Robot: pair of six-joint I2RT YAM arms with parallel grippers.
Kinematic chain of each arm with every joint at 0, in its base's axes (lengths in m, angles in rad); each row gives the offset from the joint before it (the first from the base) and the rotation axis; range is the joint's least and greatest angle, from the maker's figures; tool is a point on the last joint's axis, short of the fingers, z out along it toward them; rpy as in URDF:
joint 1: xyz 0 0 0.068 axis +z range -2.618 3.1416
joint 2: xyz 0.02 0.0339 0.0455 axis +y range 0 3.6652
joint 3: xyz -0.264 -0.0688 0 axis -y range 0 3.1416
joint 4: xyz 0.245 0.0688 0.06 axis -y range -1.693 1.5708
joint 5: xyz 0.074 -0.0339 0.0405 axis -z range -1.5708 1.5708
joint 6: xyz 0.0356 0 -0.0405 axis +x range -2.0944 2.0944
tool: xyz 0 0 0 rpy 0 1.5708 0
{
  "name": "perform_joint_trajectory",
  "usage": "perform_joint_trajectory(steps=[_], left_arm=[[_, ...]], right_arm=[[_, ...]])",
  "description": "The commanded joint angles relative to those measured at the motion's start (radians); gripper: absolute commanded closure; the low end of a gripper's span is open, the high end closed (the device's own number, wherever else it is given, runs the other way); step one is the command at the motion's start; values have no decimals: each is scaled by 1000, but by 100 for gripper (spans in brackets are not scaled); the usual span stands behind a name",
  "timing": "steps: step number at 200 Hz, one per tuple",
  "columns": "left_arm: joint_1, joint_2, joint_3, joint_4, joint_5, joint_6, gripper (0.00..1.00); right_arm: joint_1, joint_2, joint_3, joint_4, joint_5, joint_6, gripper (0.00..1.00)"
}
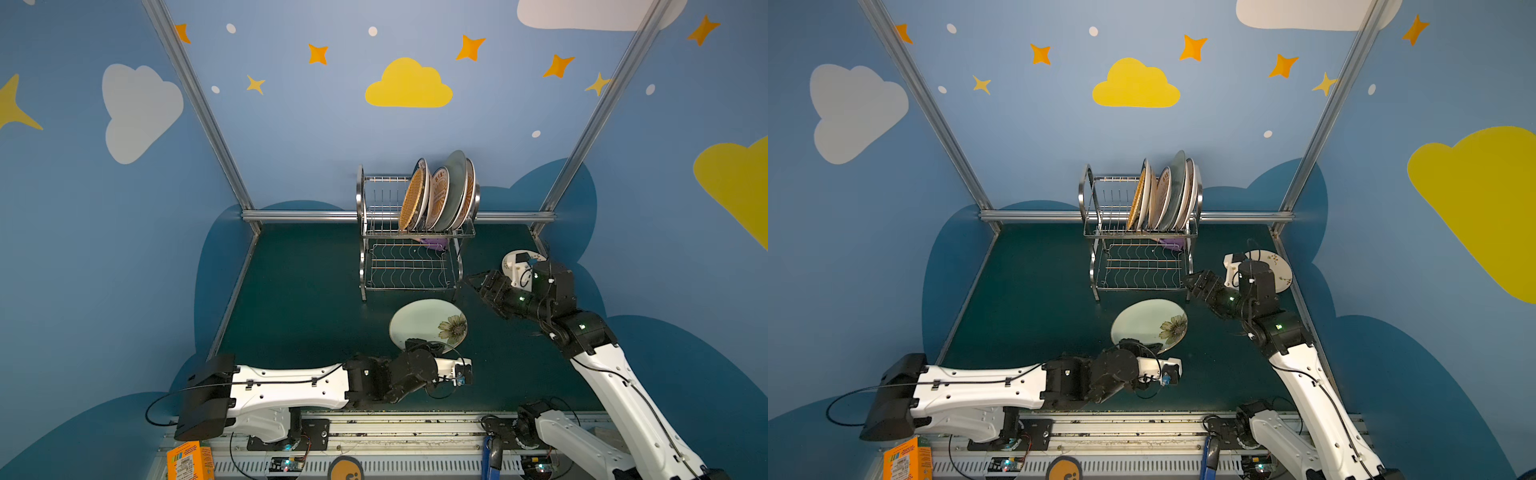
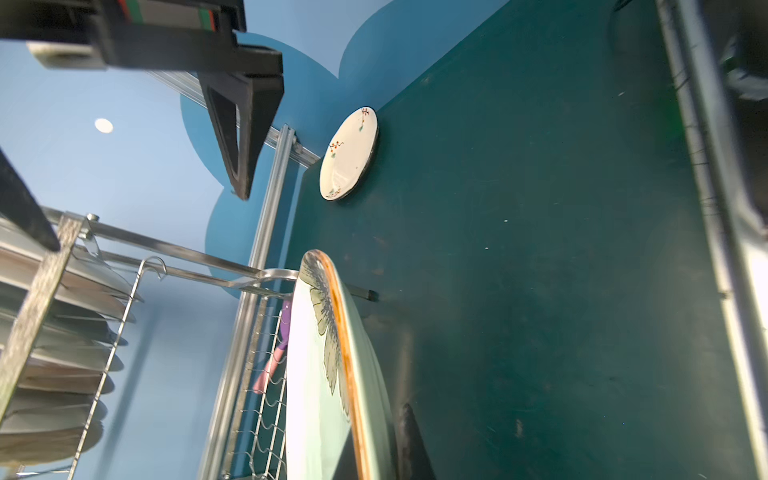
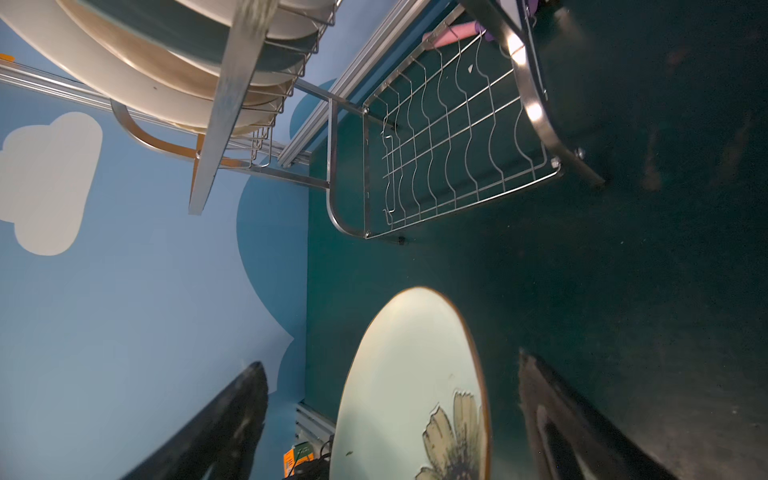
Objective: Load the plates into the dish rack
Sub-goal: 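Lift the green plate to the rack's top tier with left gripper while right releases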
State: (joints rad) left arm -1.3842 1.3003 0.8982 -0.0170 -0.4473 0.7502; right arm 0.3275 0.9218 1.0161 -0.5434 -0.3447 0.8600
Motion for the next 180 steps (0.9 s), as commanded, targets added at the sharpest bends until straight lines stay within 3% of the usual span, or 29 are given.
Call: perform_joint_trajectory(steps=[1,44,70,97,126,152,180], left_arm=[[-3,-79,7,2,8,-75,96],[-3,-186,16,-25,40,-189,96],[-1,-241,43,68,47,-256,96],[1,-229,188,84,-26,-313,96],[18,-183,328,192,-102,-290,96],[97,-136,442,273,-106,-338,96],[255,-70,599,215,-51,-479,96]], right_arm=[[-18,2,15,46,-7,-86,8],[-55,14,-6,91,-16,-166,8],[-71,-8,-34,153,-4,-199,8],[-72,-50,-67,216,19,-245,8],[-67,-65,-138,311,-32,-264,8],[-58,-46,-180,384,-81,-241,8],[-31,-31,-204,445,-96,-227,8]])
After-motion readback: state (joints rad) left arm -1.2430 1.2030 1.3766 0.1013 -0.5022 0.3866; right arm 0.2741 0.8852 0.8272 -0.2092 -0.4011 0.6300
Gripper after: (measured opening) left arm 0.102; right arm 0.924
